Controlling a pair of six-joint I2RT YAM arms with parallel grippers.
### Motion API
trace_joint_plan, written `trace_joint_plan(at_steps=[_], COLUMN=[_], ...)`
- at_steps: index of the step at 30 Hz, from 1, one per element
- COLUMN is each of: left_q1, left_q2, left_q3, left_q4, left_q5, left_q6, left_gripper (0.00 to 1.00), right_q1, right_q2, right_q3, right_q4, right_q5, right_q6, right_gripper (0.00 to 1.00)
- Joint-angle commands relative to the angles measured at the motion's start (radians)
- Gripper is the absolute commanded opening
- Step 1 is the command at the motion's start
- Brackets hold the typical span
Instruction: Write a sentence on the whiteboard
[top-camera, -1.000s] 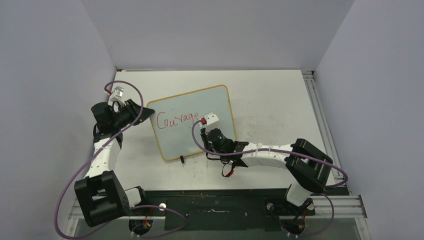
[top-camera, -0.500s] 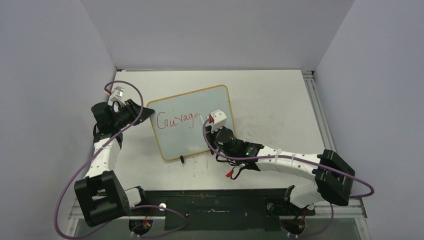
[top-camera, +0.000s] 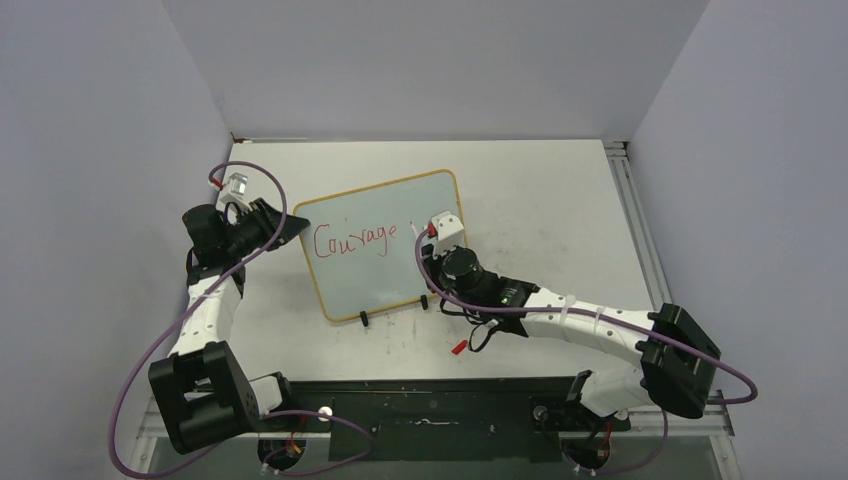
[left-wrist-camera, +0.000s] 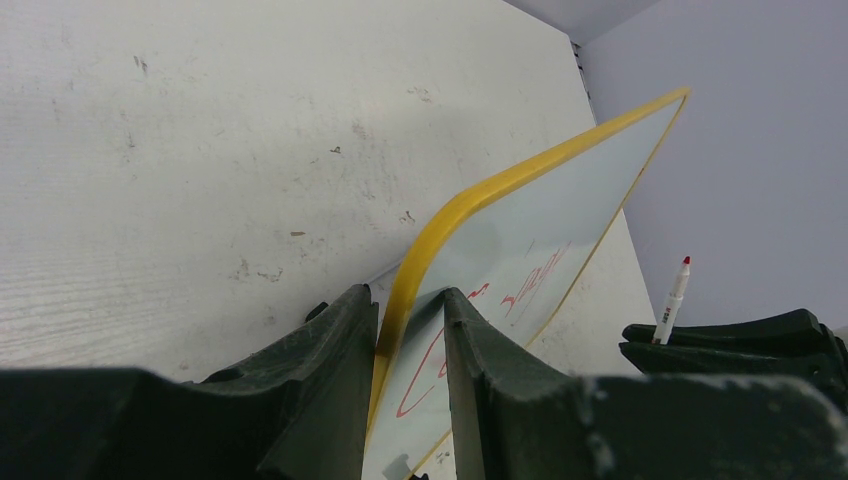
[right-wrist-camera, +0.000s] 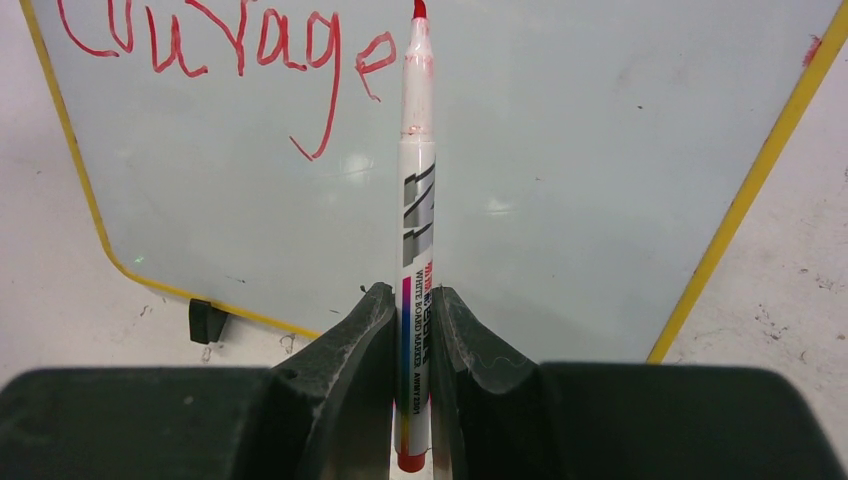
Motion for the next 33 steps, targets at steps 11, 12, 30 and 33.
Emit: trace_joint_plan(at_steps=[11, 12, 30, 33], left_q1=[0.002, 0.003, 0.002, 0.002], left_q2=[-0.015, -0.014, -0.013, -0.012], left_q3=[0.021, 0.021, 0.024, 0.024], left_q4=[-0.005, -0.005, -0.005, -0.005], left_q5=[0.006, 0.006, 0.008, 0.008], left_q6=[0.022, 0.022, 0.02, 0.02], left_gripper=[0.29, 0.29, 0.29, 0.29], right_q1=[-0.052, -0.054, -0.075, -0.076], right_q2=[0.089, 0.095, 0.18, 0.189], right_q3=[0.04, 0.046, 0.124, 0.133], right_q4=[0.037, 0.035, -0.041, -0.052], right_q5=[-0.061, -0.062, -0.091, -0.092], right_q6=[-0.006, -0.004, 0.027, 0.032], right_gripper=[0.05, 0.05, 0.05, 0.05])
